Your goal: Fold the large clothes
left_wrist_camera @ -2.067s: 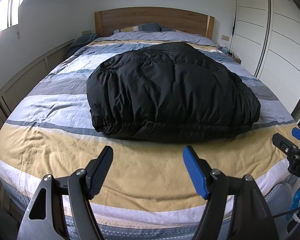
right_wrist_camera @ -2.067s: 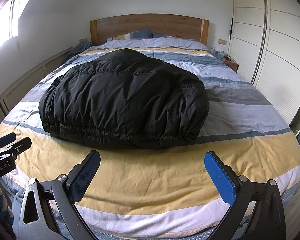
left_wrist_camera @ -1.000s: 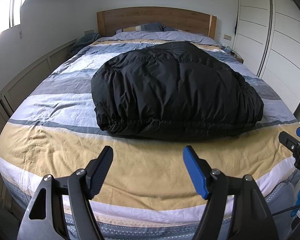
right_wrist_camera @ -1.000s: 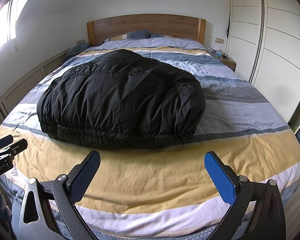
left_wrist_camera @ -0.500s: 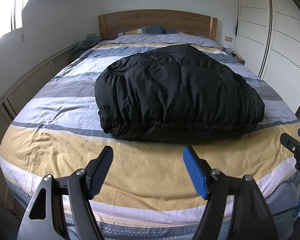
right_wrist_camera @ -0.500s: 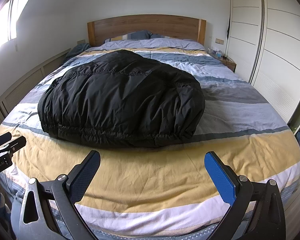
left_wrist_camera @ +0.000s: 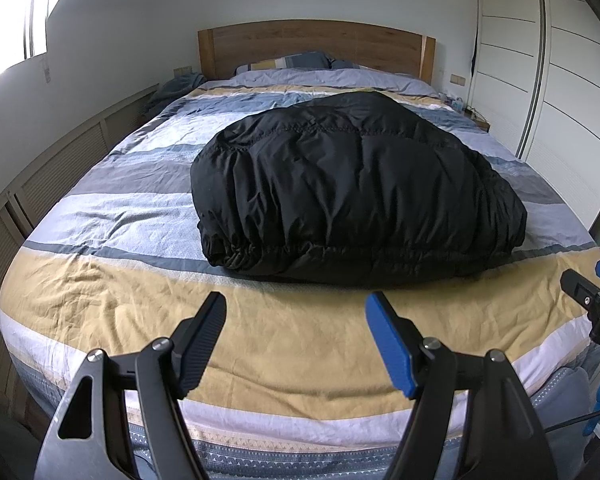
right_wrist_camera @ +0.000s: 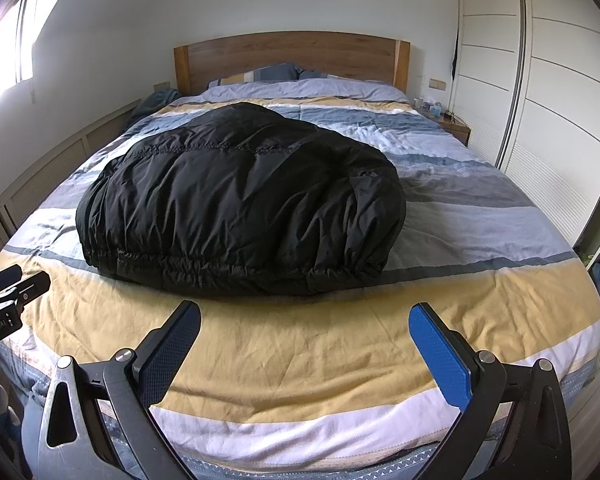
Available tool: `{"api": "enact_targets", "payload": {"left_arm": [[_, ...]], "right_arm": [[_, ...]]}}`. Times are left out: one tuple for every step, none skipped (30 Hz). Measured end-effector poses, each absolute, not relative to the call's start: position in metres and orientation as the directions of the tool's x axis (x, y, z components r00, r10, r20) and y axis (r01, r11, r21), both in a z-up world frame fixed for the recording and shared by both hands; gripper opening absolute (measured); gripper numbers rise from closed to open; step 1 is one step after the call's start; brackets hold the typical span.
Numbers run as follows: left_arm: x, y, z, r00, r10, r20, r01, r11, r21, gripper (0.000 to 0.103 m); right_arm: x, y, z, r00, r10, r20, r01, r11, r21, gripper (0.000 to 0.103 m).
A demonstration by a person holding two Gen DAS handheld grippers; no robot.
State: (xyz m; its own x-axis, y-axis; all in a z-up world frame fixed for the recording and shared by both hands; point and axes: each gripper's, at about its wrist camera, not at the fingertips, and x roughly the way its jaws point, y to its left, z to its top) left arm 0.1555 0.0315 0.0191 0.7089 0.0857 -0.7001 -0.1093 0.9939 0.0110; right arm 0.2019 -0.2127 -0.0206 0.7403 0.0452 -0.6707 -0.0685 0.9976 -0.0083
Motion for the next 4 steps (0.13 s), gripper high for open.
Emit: {"api": "enact_targets", "payload": {"left_arm": [[0.1555,0.0319,0.0186,0.709,0.086,-0.700,-0.109,0.994,0.012,0.071],[0.1554,0.0320,0.0189,0.709,0.084,-0.701,-0.109,0.994,0.010,0.071],[0.1548,0.0321,0.0190,0.709,0.084,-0.701,-0.109,0.994,0.008,0.071],[0.1546,0.0319,0.0194,0.708,0.083,-0.701,-0.109,0.994,0.008,0.071]], "right_arm": [[0.2018,-0.2128,-0.0207,0.740,0.045,-0.671,-0.068,0.998,-0.008,0.102],[0.2019,-0.2127,-0.0207,0.739,0.044,-0.672,-0.068,0.998,-0.009,0.102],[0.2011,-0.2131,-0.0205,0.739,0.044,-0.672,-0.068,0.998,-0.009,0.102],[0.2002,-0.2135,-0.0202,0.738,0.044,-0.673,-0.067,0.998,-0.008,0.102]]}}
